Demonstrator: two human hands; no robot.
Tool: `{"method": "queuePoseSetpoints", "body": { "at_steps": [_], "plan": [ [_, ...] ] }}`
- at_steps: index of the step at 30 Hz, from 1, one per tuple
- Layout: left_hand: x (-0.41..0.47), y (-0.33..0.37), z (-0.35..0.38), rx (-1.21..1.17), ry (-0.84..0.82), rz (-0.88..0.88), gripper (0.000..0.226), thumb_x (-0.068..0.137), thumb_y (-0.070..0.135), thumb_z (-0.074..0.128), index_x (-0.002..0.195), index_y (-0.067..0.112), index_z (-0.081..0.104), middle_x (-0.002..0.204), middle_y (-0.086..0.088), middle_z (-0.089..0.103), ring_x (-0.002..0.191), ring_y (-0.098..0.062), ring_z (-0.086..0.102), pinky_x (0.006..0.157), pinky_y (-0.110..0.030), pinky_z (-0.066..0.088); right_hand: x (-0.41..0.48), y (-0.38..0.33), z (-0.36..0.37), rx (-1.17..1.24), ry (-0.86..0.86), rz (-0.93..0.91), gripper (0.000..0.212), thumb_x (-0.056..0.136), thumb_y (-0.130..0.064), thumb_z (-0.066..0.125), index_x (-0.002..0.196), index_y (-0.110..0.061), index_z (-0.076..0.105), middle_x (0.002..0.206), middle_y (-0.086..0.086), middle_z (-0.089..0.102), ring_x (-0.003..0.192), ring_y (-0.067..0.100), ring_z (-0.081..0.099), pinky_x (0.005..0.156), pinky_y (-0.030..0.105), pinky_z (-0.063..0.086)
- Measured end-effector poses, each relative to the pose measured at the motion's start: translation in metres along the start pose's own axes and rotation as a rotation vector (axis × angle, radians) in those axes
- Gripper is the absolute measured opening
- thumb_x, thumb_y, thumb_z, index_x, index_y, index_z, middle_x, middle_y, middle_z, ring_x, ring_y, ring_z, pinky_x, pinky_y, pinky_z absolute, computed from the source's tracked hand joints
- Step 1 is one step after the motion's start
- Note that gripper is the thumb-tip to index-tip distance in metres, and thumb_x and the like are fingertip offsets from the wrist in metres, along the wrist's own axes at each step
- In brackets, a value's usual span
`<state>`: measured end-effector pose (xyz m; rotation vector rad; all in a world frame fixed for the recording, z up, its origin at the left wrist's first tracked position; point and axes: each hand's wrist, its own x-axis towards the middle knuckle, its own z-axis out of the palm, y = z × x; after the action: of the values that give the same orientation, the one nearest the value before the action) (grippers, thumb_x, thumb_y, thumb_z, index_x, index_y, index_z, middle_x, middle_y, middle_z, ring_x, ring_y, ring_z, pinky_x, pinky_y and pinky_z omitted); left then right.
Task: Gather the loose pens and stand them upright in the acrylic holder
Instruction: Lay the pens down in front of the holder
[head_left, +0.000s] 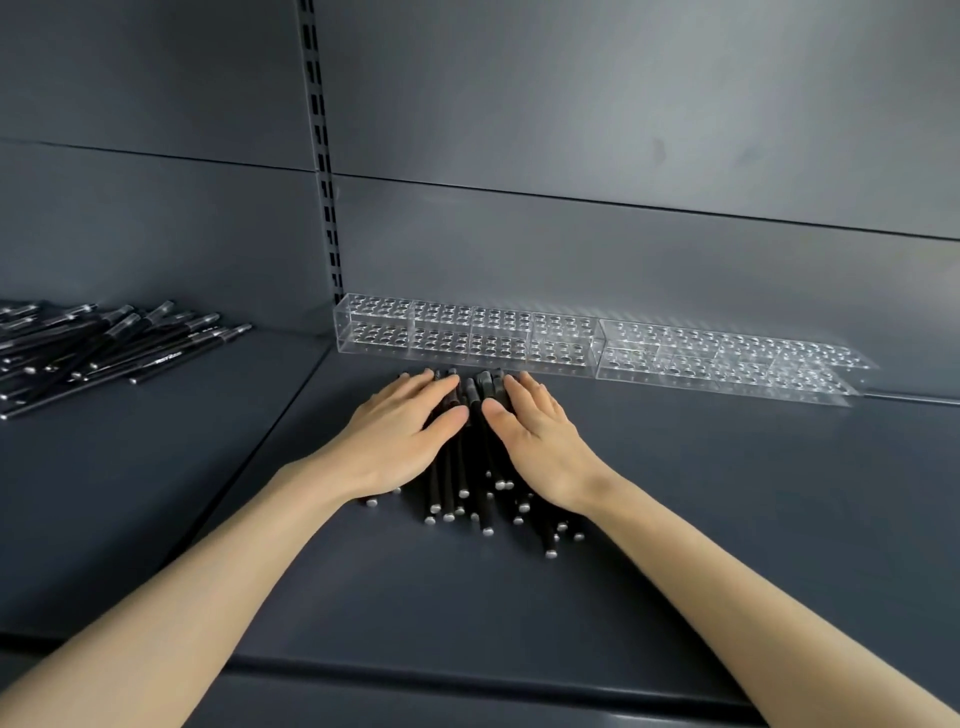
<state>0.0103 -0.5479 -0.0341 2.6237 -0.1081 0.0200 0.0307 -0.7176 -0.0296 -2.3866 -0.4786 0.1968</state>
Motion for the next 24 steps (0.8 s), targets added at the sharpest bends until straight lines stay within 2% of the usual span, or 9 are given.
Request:
{"method": "queuePoseSetpoints", "body": {
  "at_steps": [5,8,11,13,15,16,18,21,24],
  "plan": [
    [-0.001,-0.001,-0.001,0.058,-0.017,0.014,0.056,0.099,0.050,0.025,0.150,0.031,0.013,0.159,0.007,0.006,0.146,-0.014,-0.003,0.117,-0.041,0.003,-0.001,0.000,0.001,-0.053,0.074,-0.027,0.056,0.100,-0.045,0.030,0.150,-0.023,0.019,0.160,-0.004,0.000,0.146,0.014,-0.008,0.115,0.037,-0.005],
    [-0.001,-0.001,0.001,0.048,0.000,0.027,0.055,0.099,0.050,0.026,0.150,0.030,0.017,0.159,0.007,0.009,0.146,-0.013,0.000,0.118,-0.042,0.000,-0.004,0.003,-0.004,-0.025,0.140,-0.042,0.051,0.099,-0.044,0.038,0.146,-0.024,0.032,0.159,-0.006,0.009,0.146,0.018,0.003,0.116,0.043,0.003],
    [-0.002,0.002,-0.001,-0.034,0.158,0.096,0.049,0.099,0.044,0.035,0.144,0.025,0.035,0.152,0.007,0.028,0.142,-0.014,0.020,0.118,-0.042,0.010,-0.004,0.003,-0.007,0.044,0.184,-0.076,0.042,0.097,-0.039,0.044,0.135,-0.022,0.047,0.157,-0.006,0.019,0.143,0.020,0.013,0.116,0.046,0.016],
    [-0.004,0.005,-0.005,-0.034,0.324,0.192,0.040,0.098,0.037,0.044,0.133,0.018,0.051,0.137,0.006,0.047,0.129,-0.014,0.040,0.110,-0.035,0.027,-0.003,0.003,-0.010,0.043,0.240,-0.124,0.032,0.096,-0.035,0.048,0.123,-0.020,0.057,0.153,-0.005,0.029,0.139,0.019,0.026,0.113,0.043,0.024],
    [-0.007,0.008,-0.010,0.022,0.430,0.261,0.030,0.096,0.030,0.050,0.120,0.014,0.060,0.119,0.005,0.059,0.106,-0.009,0.053,0.094,-0.026,0.036,-0.003,0.002,-0.014,0.037,0.291,-0.177,0.023,0.095,-0.028,0.053,0.112,-0.016,0.063,0.142,-0.003,0.043,0.128,0.019,0.042,0.103,0.032,0.033],
    [-0.010,0.009,-0.013,0.042,0.451,0.274,0.026,0.095,0.028,0.052,0.114,0.014,0.063,0.111,0.004,0.062,0.089,-0.002,0.054,0.083,-0.022,0.037,-0.003,0.001,-0.016,0.024,0.314,-0.195,0.019,0.094,-0.024,0.054,0.107,-0.014,0.064,0.134,-0.002,0.051,0.122,0.019,0.047,0.096,0.027,0.036],
    [-0.018,0.009,-0.019,0.051,0.470,0.267,0.020,0.094,0.026,0.053,0.104,0.016,0.066,0.098,0.006,0.064,0.062,-0.001,0.050,0.065,-0.020,0.036,-0.003,-0.003,-0.020,-0.005,0.345,-0.213,0.014,0.092,-0.018,0.055,0.099,-0.014,0.066,0.115,0.000,0.062,0.109,0.020,0.055,0.089,0.028,0.041],
    [-0.030,0.000,-0.032,0.022,0.457,0.212,0.015,0.093,0.028,0.054,0.095,0.020,0.067,0.088,0.009,0.067,0.052,-0.004,0.051,0.061,-0.027,0.044,-0.004,-0.021,-0.026,0.006,0.321,-0.236,0.014,0.090,-0.014,0.052,0.090,-0.020,0.064,0.090,-0.004,0.068,0.092,0.016,0.063,0.087,0.031,0.048],
    [-0.039,-0.016,-0.055,-0.008,0.480,0.186,0.013,0.093,0.028,0.055,0.091,0.022,0.067,0.079,0.010,0.067,0.059,0.002,0.055,0.061,-0.026,0.044,-0.001,-0.052,-0.023,-0.020,0.318,-0.308,0.016,0.089,-0.014,0.052,0.084,-0.026,0.061,0.080,-0.005,0.068,0.082,0.014,0.064,0.084,0.032,0.050]
  ]
}}
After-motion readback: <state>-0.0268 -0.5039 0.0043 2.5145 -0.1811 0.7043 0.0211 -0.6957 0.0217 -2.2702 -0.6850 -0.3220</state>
